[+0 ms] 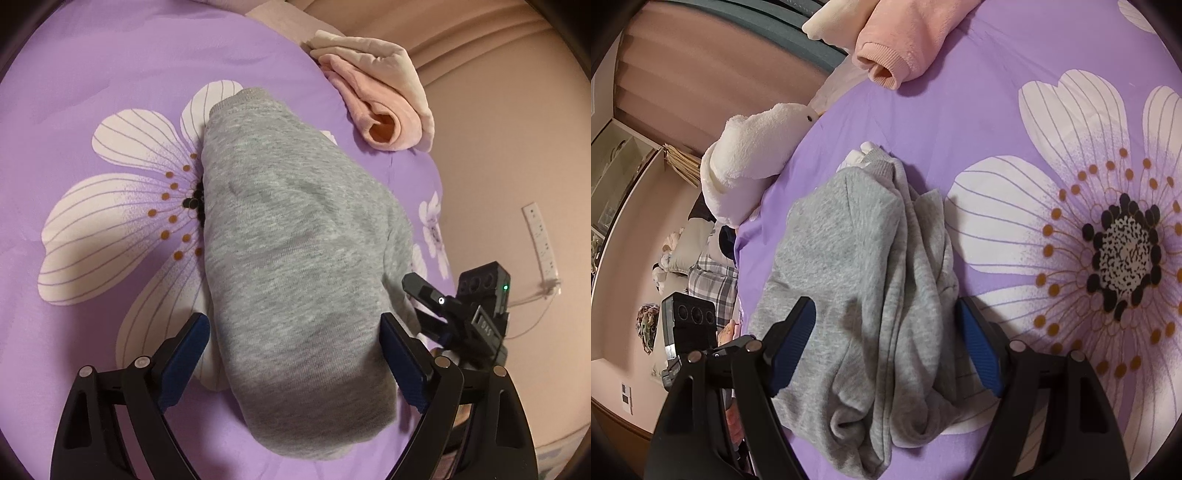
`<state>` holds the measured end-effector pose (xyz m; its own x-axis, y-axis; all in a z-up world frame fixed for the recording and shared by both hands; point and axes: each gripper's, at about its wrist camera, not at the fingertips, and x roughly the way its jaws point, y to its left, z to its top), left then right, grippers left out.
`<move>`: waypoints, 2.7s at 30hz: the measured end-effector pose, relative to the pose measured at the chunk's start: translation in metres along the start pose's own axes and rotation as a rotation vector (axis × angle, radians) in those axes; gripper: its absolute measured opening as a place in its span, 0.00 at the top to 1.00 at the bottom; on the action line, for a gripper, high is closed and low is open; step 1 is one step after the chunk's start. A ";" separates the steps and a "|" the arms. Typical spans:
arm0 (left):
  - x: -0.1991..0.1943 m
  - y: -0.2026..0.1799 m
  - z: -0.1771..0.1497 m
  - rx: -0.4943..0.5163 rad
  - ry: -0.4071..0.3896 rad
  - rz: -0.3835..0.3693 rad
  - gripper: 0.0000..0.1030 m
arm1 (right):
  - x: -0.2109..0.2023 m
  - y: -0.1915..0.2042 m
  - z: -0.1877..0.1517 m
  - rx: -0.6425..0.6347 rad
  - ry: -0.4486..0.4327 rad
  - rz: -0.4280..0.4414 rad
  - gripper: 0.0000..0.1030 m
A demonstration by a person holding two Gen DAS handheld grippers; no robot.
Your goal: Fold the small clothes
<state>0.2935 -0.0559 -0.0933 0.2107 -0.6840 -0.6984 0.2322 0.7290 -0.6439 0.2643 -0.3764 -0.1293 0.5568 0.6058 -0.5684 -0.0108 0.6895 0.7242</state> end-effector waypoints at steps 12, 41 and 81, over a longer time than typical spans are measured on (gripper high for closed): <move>0.003 -0.005 0.000 0.032 0.003 0.035 0.13 | 0.002 -0.001 -0.001 -0.005 0.003 -0.004 0.24; 0.033 -0.004 0.012 0.022 0.026 0.029 0.07 | 0.021 0.009 0.010 -0.056 0.008 -0.032 0.22; -0.054 0.002 -0.010 0.069 -0.151 0.115 0.27 | 0.030 0.136 -0.025 -0.462 -0.110 -0.077 0.77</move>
<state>0.2731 -0.0178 -0.0599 0.3783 -0.5962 -0.7081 0.2614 0.8026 -0.5362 0.2590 -0.2546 -0.0573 0.6550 0.5175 -0.5506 -0.3200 0.8501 0.4183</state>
